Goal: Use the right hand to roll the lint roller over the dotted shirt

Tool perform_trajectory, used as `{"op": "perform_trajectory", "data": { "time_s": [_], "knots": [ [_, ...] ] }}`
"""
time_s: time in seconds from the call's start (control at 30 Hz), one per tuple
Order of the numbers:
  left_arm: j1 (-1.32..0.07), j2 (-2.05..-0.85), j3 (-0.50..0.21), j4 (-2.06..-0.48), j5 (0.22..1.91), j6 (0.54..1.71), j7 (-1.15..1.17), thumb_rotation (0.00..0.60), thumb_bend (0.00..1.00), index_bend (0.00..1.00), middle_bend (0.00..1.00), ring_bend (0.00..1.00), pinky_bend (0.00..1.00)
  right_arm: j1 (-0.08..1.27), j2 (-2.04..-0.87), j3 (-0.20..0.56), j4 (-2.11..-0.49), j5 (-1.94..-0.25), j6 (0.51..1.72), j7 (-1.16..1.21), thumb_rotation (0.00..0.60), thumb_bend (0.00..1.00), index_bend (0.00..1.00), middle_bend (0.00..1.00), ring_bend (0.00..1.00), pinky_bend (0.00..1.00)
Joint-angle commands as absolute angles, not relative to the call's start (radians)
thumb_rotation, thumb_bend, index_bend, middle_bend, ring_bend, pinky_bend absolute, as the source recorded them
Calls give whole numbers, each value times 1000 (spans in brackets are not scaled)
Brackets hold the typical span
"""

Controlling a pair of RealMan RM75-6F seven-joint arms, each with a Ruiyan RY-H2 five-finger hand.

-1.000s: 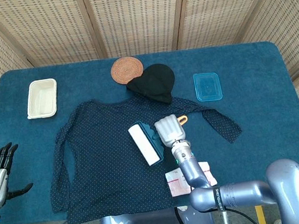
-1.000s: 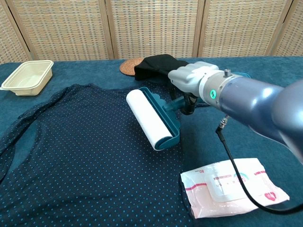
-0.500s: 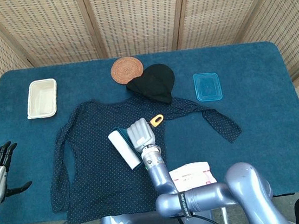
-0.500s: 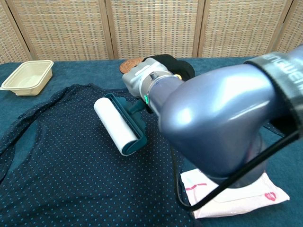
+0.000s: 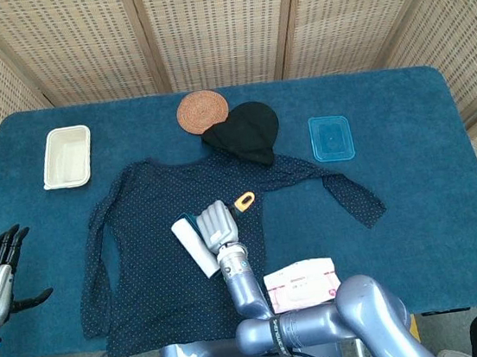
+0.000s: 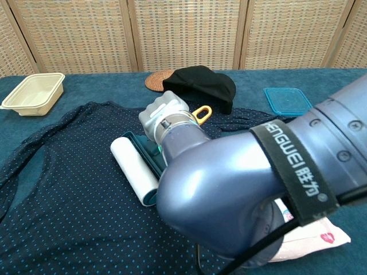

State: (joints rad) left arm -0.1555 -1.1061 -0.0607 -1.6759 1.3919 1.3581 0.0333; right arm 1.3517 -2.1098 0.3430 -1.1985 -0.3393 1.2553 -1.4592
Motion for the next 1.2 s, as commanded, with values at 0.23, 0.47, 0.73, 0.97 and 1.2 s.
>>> {"op": "perform_trajectory", "data": {
  "time_s": [0.23,0.47,0.73,0.97,1.2],
  "knots": [
    [-155,-1111,-57,-1683,1398,1364,50,600,0,0,0,0,0,1266,-2034,251,-1172,-405,1269,-1483,600,916,730,1000,1000,1000],
    [-154,-1111,-56,-1686,1402,1370,54,600,0,0,0,0,0,1226,-1981,235,-1152,-419,1273,-1514,600,919,732,1000,1000,1000],
    [-157,-1111,-55,-1686,1400,1364,54,600,0,0,0,0,0,1220,-1990,244,-1182,-415,1262,-1554,600,919,735,1000,1000,1000],
    [-158,-1110,-57,-1682,1393,1360,46,600,0,0,0,0,0,1241,-2041,252,-1195,-432,1255,-1579,600,919,735,1000,1000,1000],
    [-160,-1110,-58,-1681,1387,1354,44,600,0,0,0,0,0,1273,-2110,254,-1208,-476,1263,-1595,600,919,734,1000,1000,1000]
  ]
}}
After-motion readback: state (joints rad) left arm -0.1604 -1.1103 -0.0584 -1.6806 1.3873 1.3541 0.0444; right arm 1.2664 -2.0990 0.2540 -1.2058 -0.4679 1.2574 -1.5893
